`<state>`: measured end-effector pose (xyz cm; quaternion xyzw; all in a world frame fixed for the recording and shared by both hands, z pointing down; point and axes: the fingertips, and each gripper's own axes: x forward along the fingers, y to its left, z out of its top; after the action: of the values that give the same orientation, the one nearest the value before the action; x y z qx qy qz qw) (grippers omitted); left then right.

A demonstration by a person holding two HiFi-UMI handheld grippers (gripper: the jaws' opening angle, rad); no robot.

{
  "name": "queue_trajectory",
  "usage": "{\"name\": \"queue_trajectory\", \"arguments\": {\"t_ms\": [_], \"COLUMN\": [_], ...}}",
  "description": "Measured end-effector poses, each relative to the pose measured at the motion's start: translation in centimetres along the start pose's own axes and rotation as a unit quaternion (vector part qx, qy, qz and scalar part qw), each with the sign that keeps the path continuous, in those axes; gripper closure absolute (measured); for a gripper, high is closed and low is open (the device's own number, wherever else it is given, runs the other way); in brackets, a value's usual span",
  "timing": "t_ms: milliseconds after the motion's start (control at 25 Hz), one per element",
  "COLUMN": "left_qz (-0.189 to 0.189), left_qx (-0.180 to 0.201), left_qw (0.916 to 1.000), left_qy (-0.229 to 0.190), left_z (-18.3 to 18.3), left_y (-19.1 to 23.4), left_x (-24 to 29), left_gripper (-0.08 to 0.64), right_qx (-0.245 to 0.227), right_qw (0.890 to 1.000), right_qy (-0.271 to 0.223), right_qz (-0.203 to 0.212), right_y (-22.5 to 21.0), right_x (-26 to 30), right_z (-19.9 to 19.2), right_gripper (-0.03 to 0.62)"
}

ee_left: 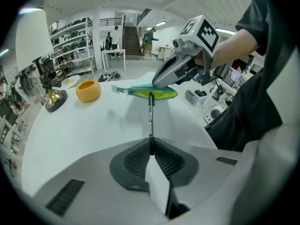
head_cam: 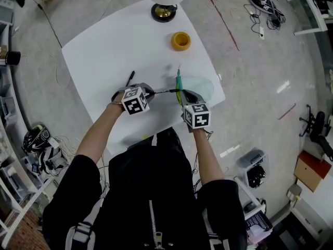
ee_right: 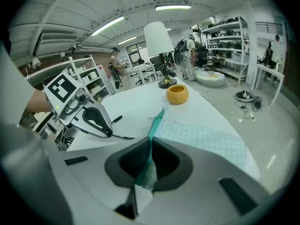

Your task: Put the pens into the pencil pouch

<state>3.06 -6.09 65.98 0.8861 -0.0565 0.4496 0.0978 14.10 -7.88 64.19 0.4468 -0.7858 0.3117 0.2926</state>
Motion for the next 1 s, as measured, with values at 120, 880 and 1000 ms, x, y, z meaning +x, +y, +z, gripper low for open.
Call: {"name": "queue_trajectory", "arguments": {"t_ms": [120, 880, 1000], "left_qz": [0.0, -0.005, -0.006], "left_qx": [-0.002, -0.016, -0.026], "left_qw": [1.0, 0.9984, 0.9973], "left_qy": [-0.006, -0.054, -0.068], "left_z": [0.9, 5.1, 5.9], "left_y": [0.1, 0.3, 0.4], "left_x": [0.1, 1.5, 1.5], "left_gripper": [0.511, 0.511, 0.511], "right_qx": [-0.002, -0.016, -0.013], "right_qw": [1.0, 0.999, 0.999], "right_qy": [-0.001, -0.011, -0.01], "right_qz": [0.005, 0.044, 0.045], "right_y": [0.3, 2.0, 2.0], "right_x": [-0.1, 0.0, 0.1], "right_z": [0.1, 0.7, 0.6], "right_gripper": [0.565, 0.566, 0.566]}}
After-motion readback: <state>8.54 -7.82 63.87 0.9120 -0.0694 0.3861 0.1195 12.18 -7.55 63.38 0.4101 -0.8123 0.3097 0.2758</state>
